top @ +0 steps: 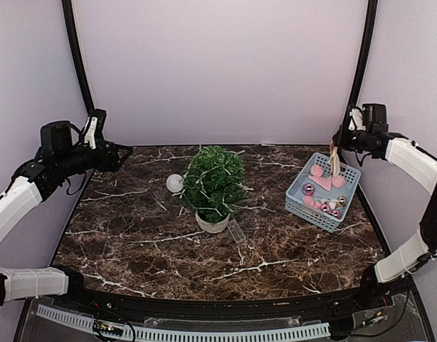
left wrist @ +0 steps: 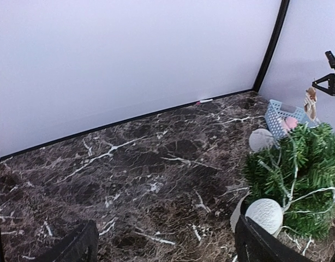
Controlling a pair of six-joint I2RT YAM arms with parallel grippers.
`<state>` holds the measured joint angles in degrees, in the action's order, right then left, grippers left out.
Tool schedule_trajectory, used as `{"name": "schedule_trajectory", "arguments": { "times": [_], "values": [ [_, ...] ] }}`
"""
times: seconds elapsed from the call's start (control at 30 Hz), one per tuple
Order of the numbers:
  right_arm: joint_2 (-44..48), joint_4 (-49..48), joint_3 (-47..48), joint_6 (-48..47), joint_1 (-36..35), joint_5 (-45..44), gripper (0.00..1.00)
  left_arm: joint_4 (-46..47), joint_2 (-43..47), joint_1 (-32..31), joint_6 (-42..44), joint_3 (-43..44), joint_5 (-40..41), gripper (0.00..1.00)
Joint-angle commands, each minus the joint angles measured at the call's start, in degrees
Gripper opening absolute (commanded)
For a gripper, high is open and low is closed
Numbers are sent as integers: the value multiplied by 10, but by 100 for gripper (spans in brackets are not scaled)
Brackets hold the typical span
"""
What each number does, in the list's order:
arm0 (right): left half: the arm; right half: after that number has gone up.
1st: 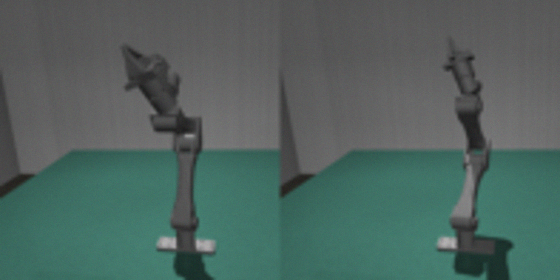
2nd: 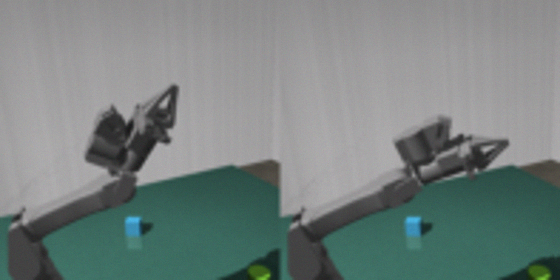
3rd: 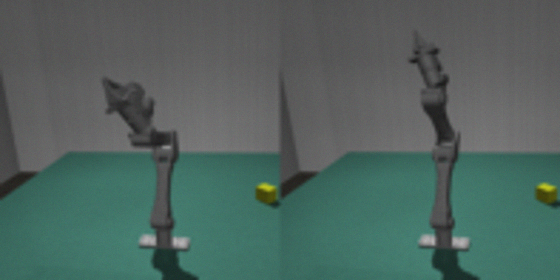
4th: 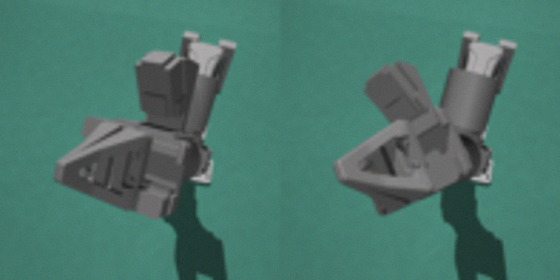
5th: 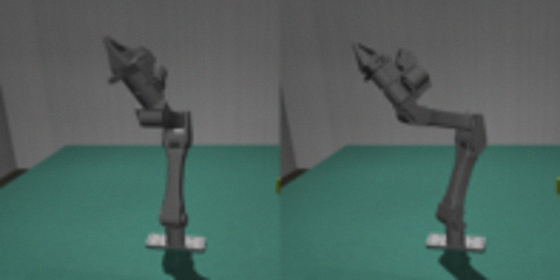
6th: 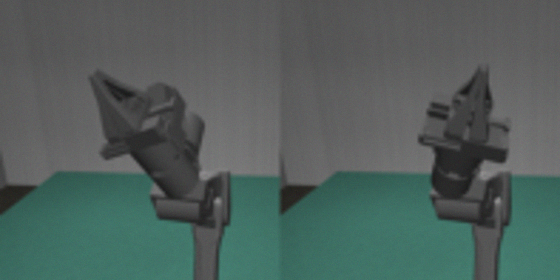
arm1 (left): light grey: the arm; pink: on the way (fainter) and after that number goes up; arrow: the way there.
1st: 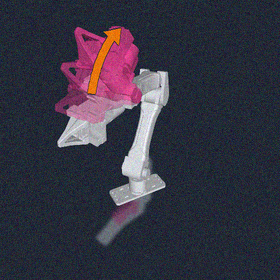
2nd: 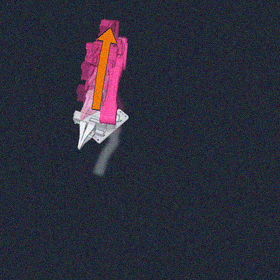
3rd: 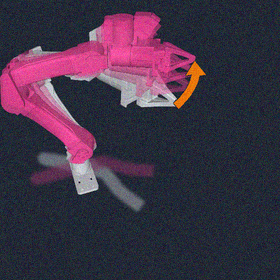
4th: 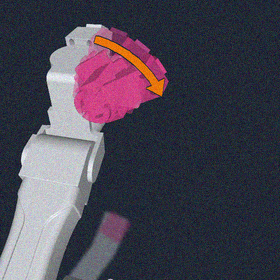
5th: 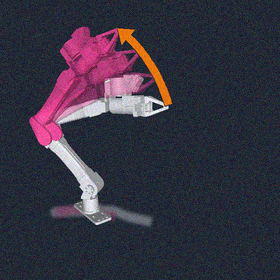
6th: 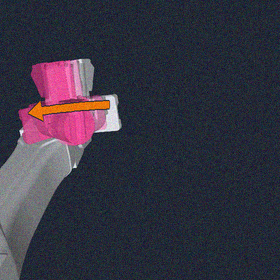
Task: Decorate the small christmas tree
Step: Pick up the snowman ornament from the bin, then pass from the right arm to the left
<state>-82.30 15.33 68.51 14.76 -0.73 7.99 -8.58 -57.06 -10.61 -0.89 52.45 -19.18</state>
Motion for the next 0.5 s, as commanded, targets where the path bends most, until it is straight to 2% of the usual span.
{"name": "schedule_trajectory", "arguments": {
  "times": [0.0, 0.1, 0.27, 0.47],
  "values": [
    [50, -37, 10, -26, -8, 111, 0, 49, 25, -6, -20, 3, -82, 89],
    [75, -33, 26, -32, -23, 172, 0, 64, 27, -25, -36, 12, -103, 89],
    [111, -56, 40, -20, -65, 261, 0, 80, 10, -97, -39, 44, -105, 89],
    [118, -86, 68, 8, -130, 329, 0, 132, -36, -162, -67, 73, -141, 88]
  ]
}}
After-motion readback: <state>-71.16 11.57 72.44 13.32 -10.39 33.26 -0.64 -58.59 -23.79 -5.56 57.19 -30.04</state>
